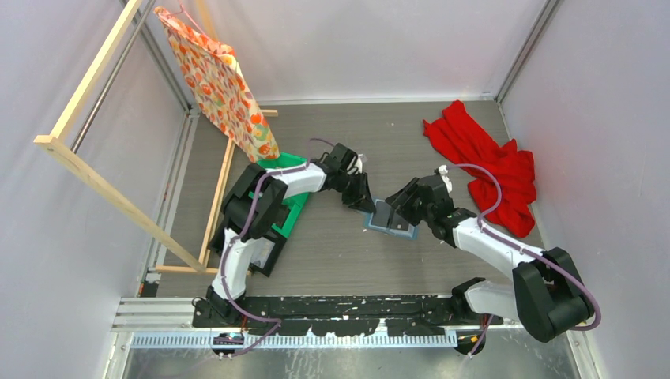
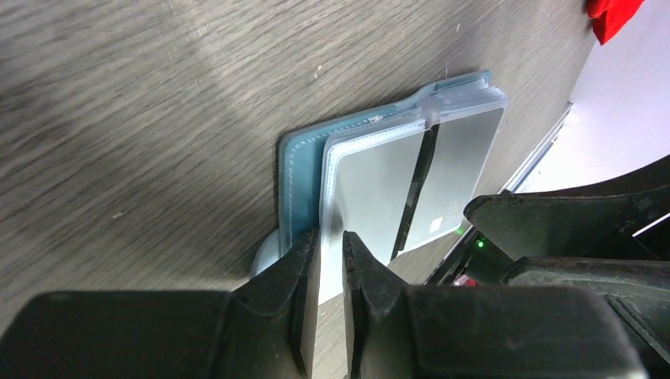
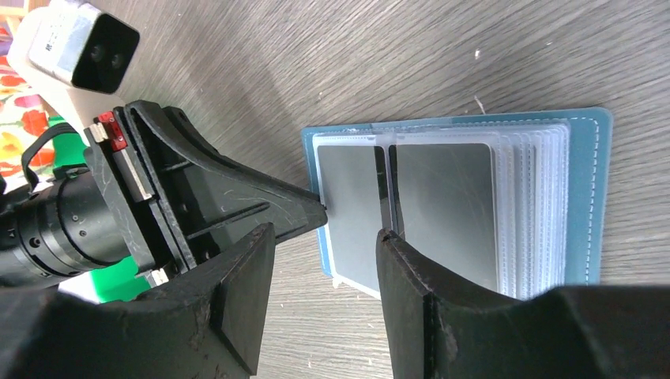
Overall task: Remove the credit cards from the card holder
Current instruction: Remove the credit card from the card holder.
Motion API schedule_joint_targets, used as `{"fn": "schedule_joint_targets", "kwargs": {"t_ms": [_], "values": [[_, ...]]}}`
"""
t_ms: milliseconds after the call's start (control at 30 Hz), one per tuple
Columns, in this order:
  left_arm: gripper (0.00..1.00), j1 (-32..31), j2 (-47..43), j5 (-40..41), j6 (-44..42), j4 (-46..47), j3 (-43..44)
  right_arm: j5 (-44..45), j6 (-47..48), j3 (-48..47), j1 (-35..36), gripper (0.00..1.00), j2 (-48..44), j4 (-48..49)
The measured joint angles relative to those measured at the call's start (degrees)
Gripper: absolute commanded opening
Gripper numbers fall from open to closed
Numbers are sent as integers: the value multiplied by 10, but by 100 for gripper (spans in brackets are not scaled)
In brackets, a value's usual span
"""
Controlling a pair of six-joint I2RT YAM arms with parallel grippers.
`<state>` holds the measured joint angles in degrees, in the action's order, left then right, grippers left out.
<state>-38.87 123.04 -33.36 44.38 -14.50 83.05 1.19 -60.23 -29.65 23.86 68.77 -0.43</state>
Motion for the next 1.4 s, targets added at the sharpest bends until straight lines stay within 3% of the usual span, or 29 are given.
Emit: {"fn": "schedule_joint_targets", "kwargs": {"t_ms": [333,667,900,1067,1400], "values": [[1,0,22,-33,18,26,0,52,1,6,0,56,-19,-49],[0,-8,41,-60,40,60,6,78,4,9,0,55,-11,-74],[1,-10,52,-75,49,71,12,149,21,8,0,56,-101,-169],[1,-10,55,-81,50,75,14,182,16,11,-29,43,-115,-212],[1,-14,63,-85,47,64,31,148,5,42,-61,38,-74,-171]]}}
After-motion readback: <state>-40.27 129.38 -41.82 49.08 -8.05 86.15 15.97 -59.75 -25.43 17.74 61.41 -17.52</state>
